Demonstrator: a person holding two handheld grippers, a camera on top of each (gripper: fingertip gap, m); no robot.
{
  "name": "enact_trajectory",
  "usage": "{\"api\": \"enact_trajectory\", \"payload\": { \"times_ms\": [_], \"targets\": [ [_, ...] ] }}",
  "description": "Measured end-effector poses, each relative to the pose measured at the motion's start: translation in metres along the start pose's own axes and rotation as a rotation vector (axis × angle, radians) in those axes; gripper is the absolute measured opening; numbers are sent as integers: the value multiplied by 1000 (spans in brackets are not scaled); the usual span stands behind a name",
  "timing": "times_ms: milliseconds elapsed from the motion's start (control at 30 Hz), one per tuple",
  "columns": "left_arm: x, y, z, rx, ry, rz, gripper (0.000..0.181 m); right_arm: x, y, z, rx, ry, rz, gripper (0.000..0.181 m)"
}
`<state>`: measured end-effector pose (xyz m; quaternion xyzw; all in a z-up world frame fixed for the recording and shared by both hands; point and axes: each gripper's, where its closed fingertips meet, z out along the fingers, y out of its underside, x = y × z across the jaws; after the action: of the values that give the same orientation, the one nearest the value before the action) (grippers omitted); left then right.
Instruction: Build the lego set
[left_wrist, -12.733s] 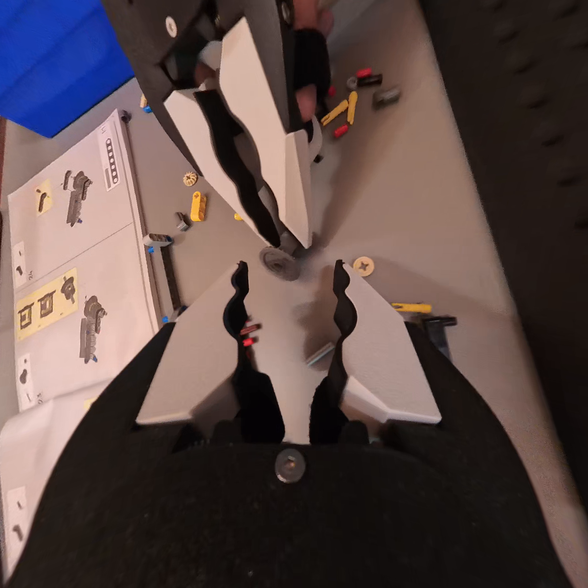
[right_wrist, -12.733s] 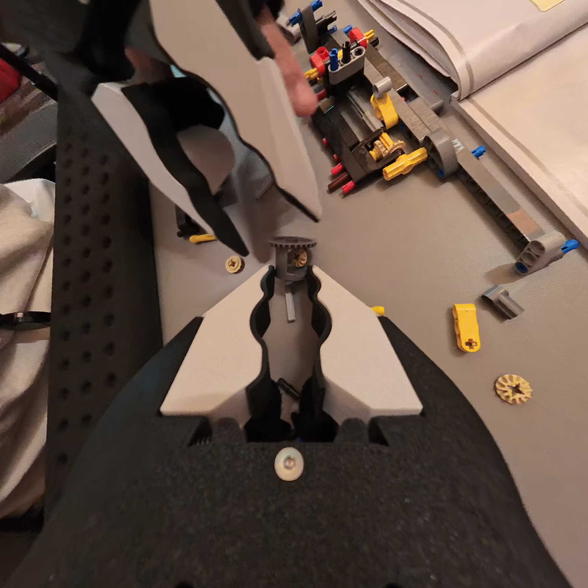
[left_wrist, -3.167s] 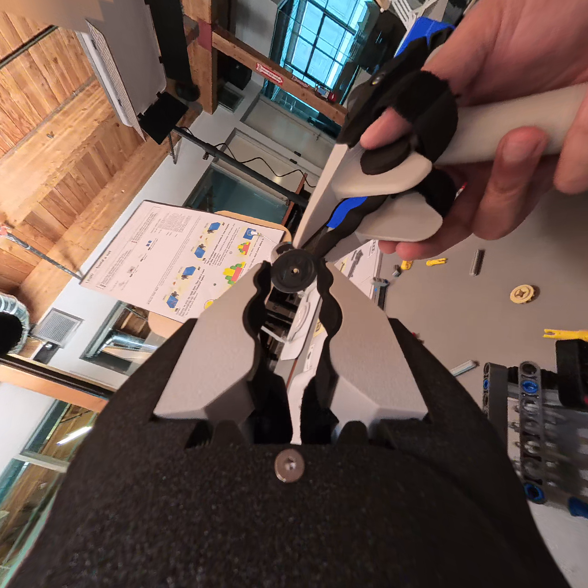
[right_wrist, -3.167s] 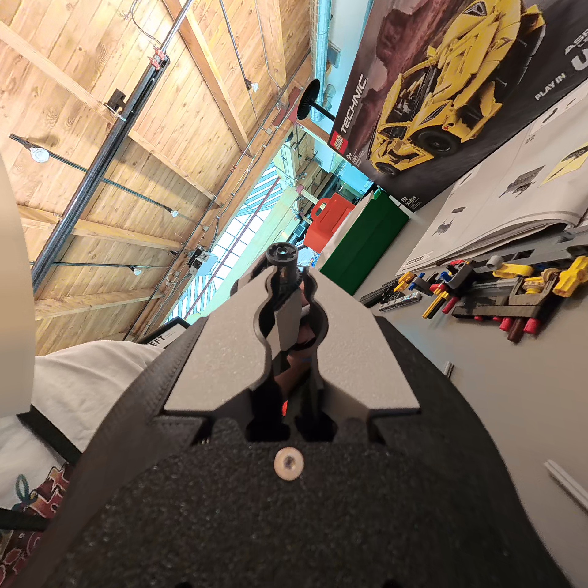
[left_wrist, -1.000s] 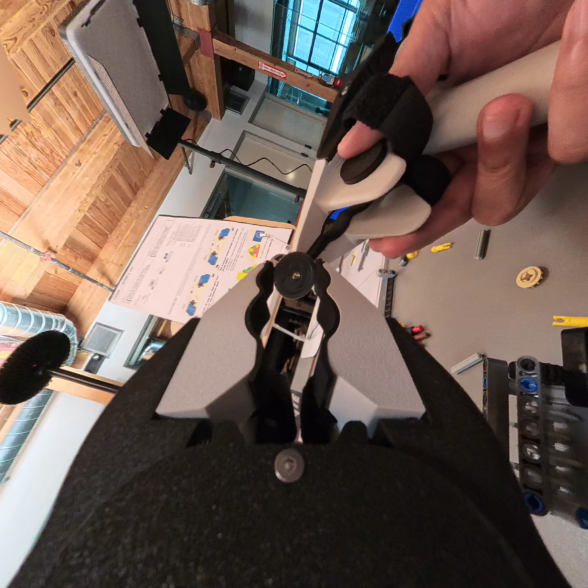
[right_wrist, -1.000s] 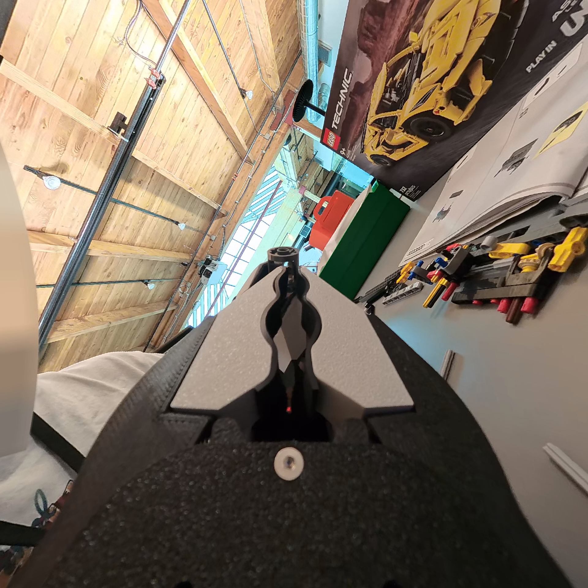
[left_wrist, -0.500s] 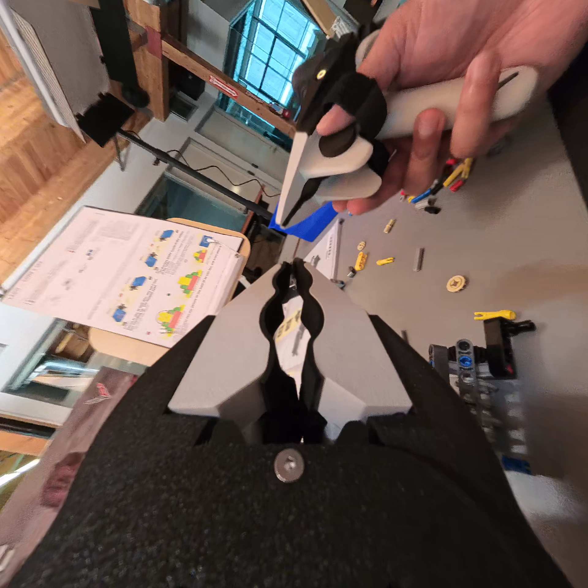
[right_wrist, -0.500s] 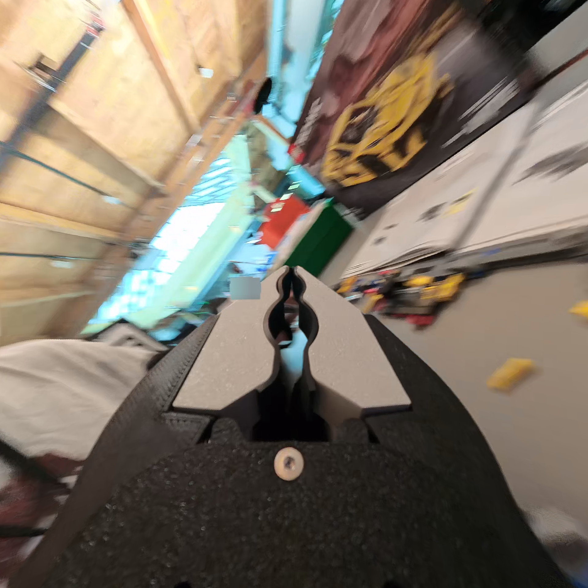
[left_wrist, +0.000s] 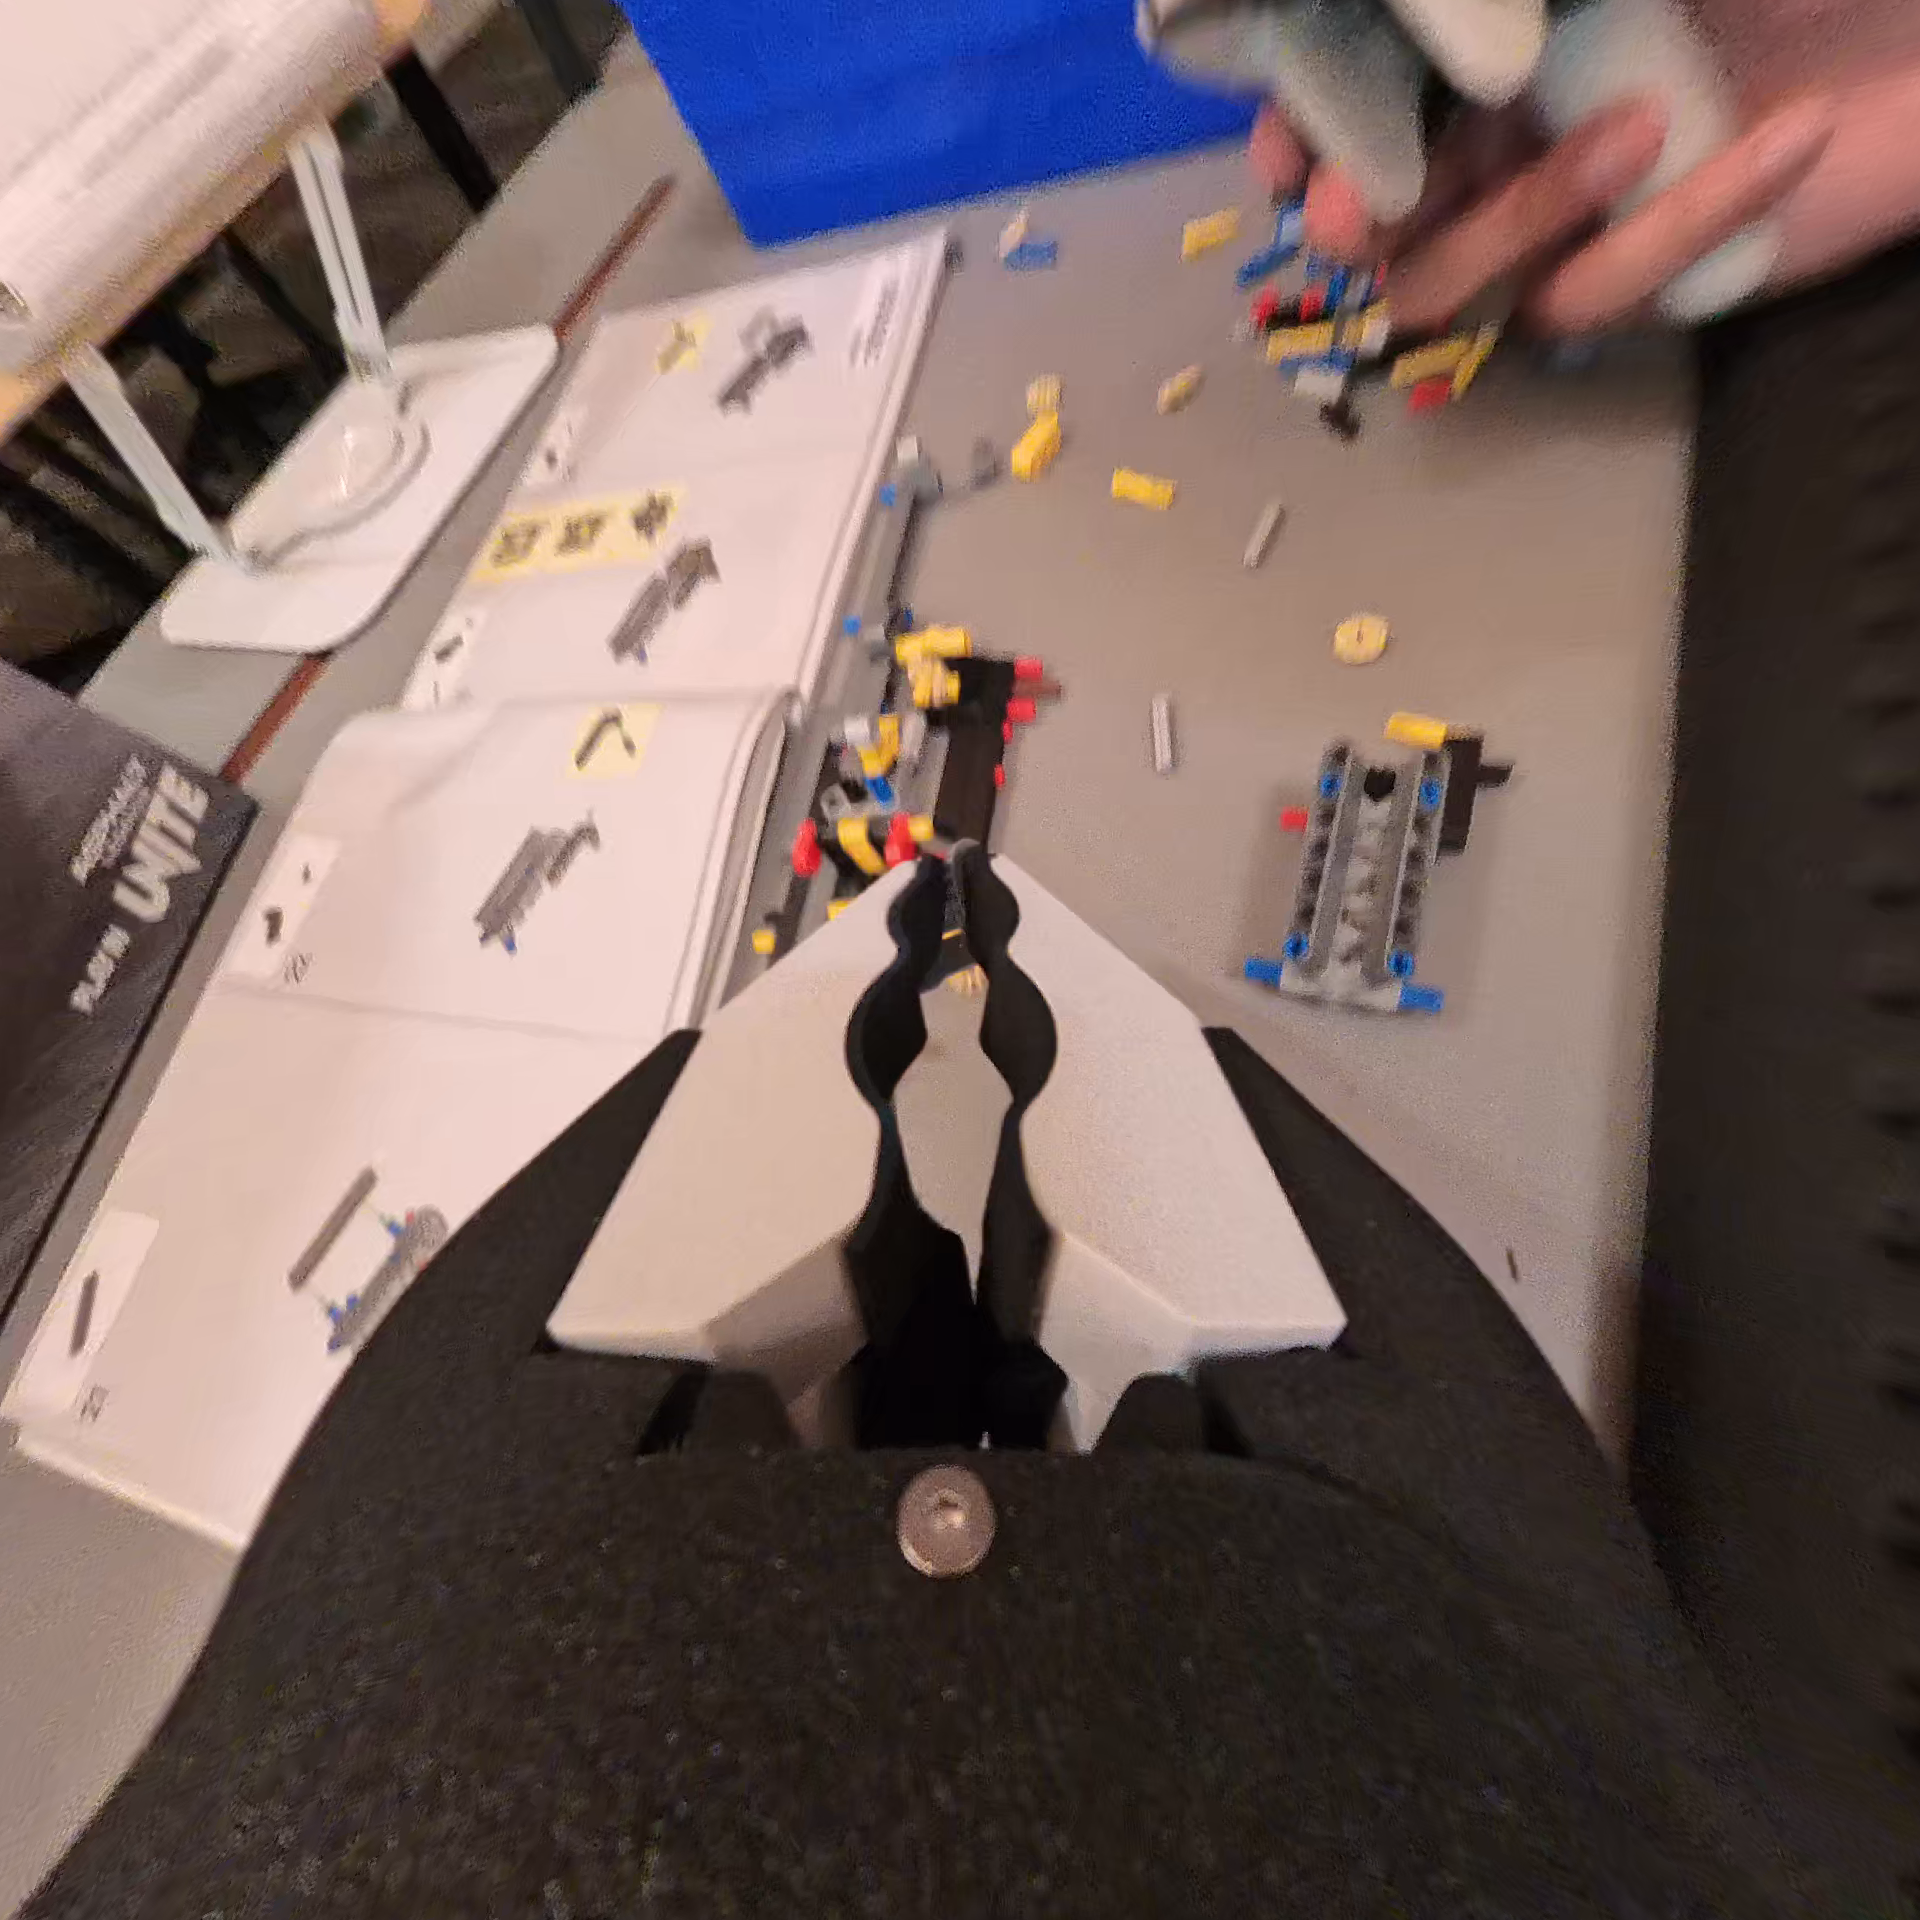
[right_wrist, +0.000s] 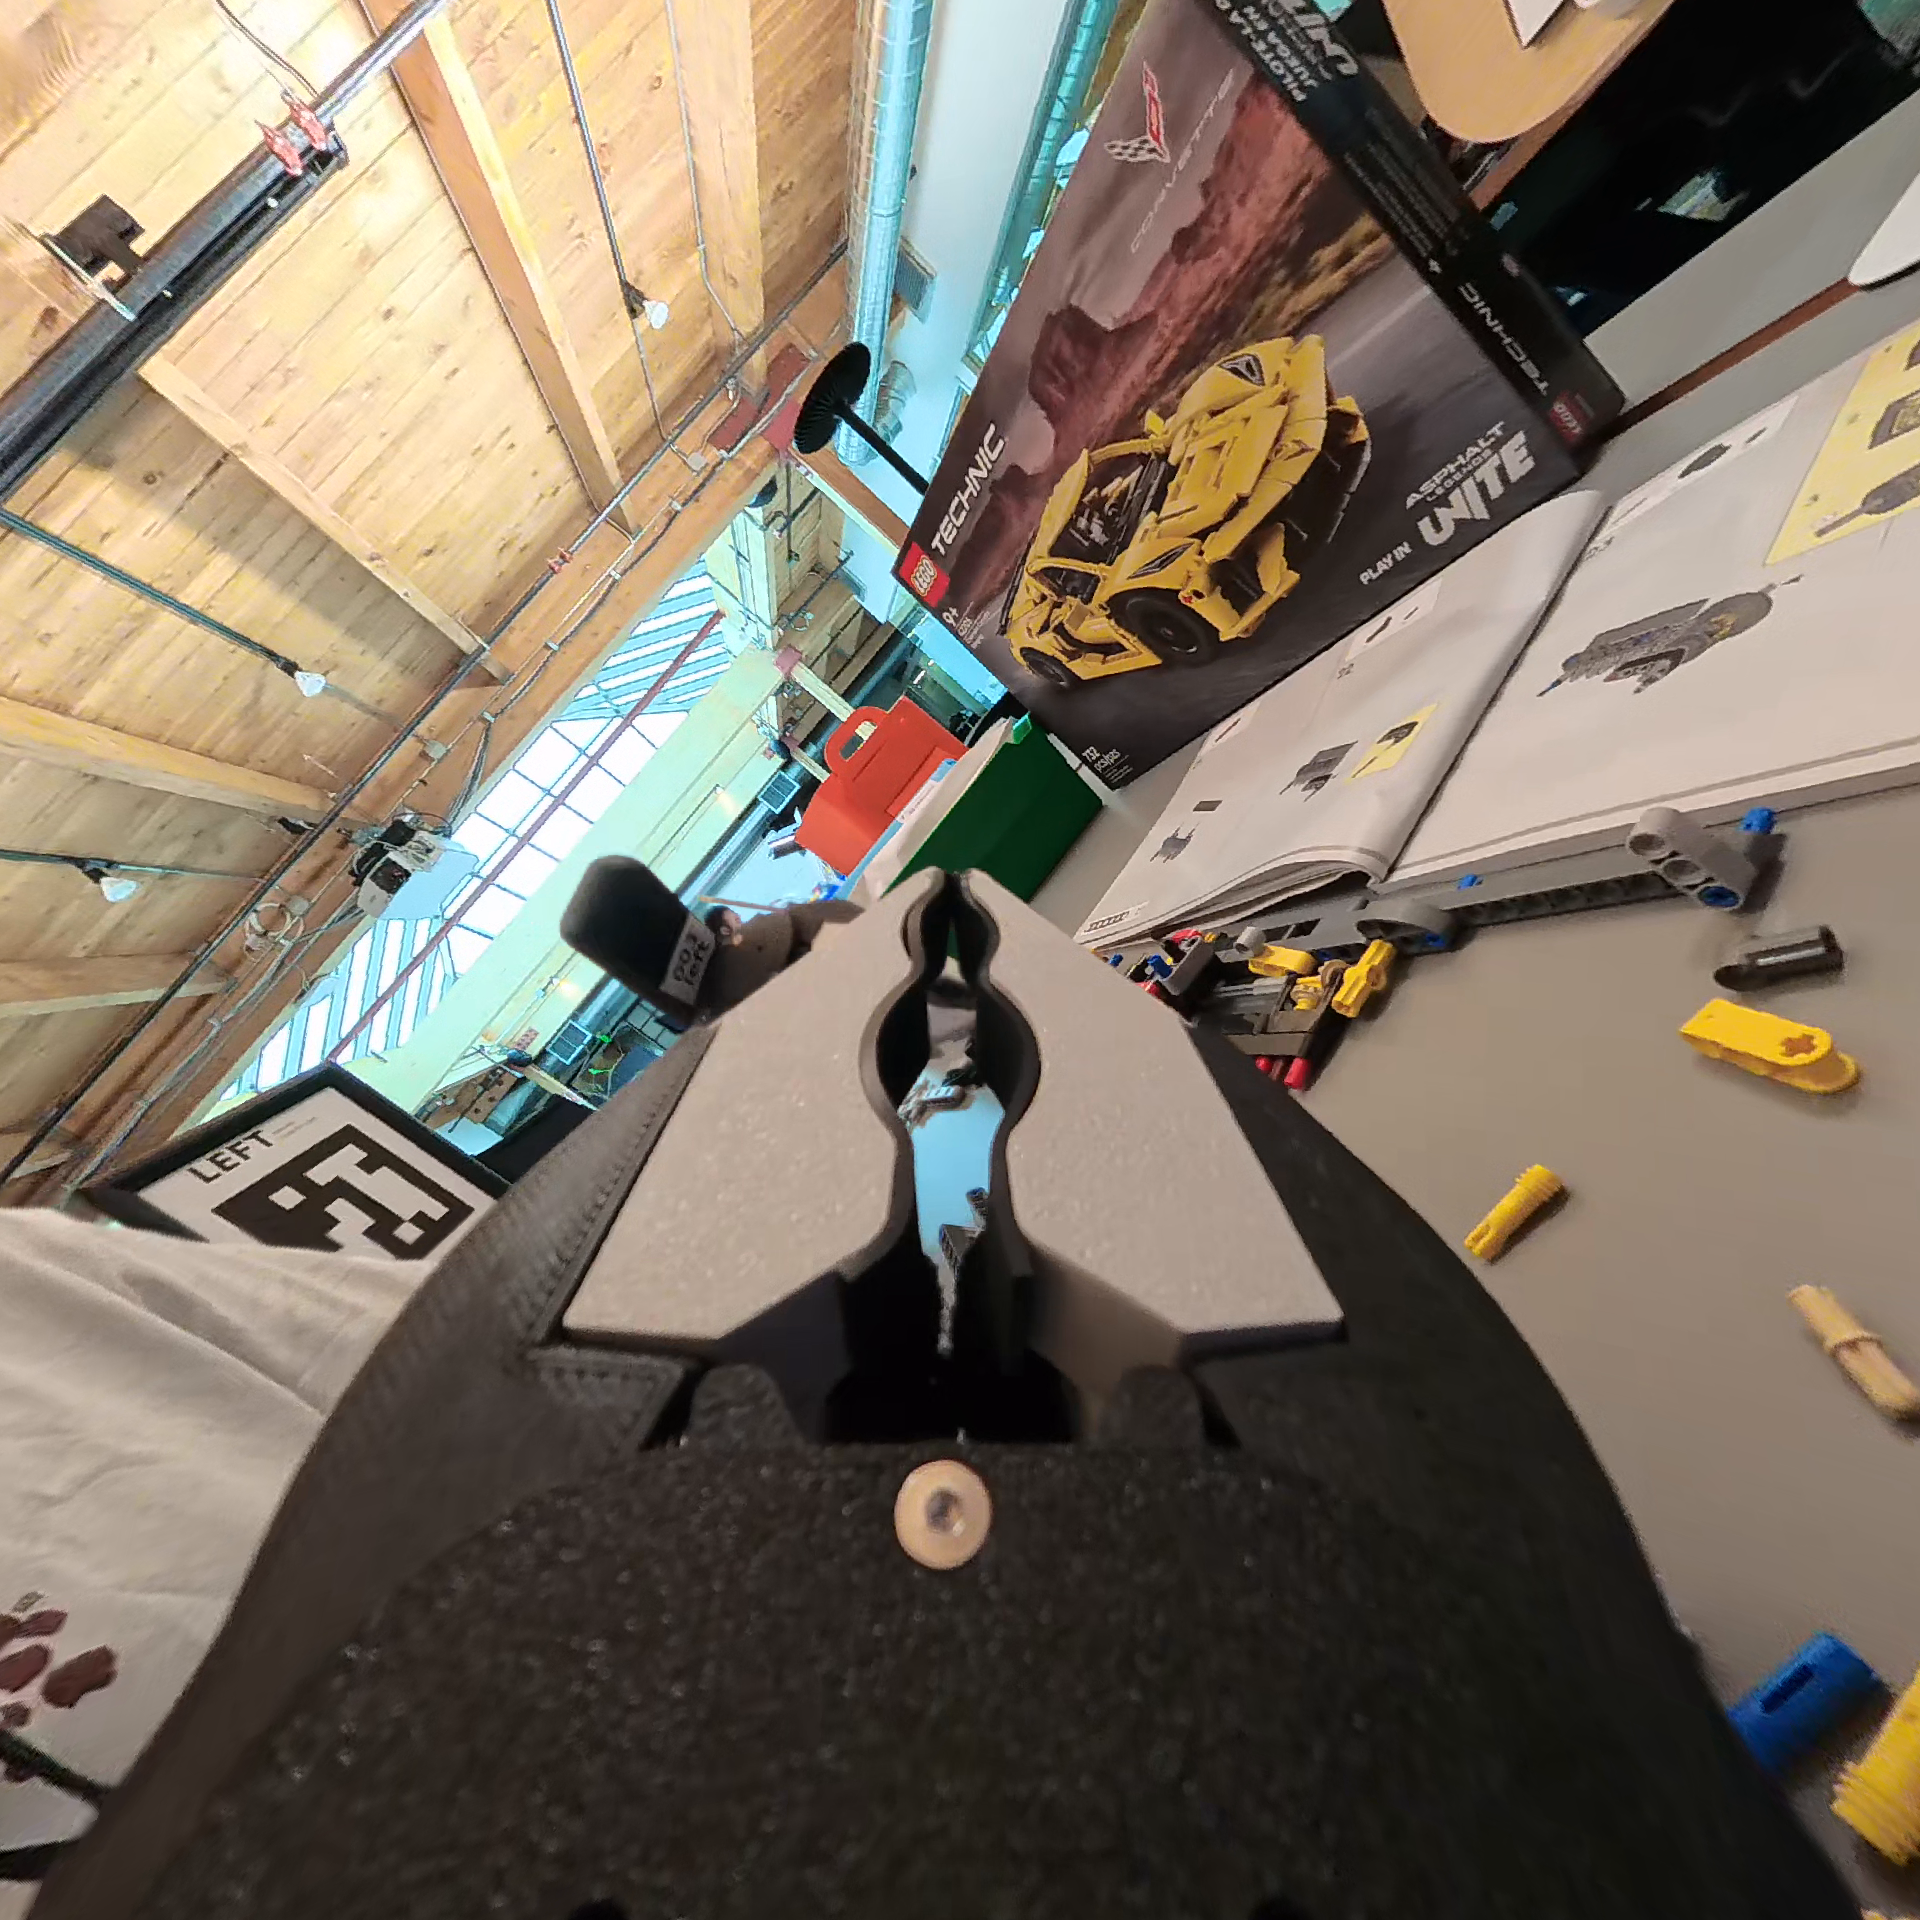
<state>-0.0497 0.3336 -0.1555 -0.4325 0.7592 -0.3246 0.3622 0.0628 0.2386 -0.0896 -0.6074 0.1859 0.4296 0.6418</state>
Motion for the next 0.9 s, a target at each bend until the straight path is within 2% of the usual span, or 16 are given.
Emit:
{"api": "enact_trajectory", "payload": {
  "times_ms": [100, 167, 267, 400, 500, 700, 900],
  "targets": [
    [28, 19, 10, -59, 90, -15, 2, -3, 3, 1, -13, 13, -50, 0],
    [26, 32, 14, -122, 28, 33, 3, -4, 9, 4, -45, 24, -89, 0],
    [34, 22, 14, -62, 0, 54, 3, -7, 17, 8, -81, 41, -150, 0],
    [34, 18, 17, -59, -80, 137, 2, -9, 22, 9, -100, 52, -182, 0],
    [34, 3, 15, 1, -139, 176, 2, -10, 21, 7, -89, 64, -204, 0],
    [21, -9, 2, 73, -238, 146, 2, -11, 27, 10, -111, 78, -260, 0],
    [13, -8, -4, 99, -211, 55, 3, -9, 43, 20, -204, 103, -337, 2]
  ]
}}
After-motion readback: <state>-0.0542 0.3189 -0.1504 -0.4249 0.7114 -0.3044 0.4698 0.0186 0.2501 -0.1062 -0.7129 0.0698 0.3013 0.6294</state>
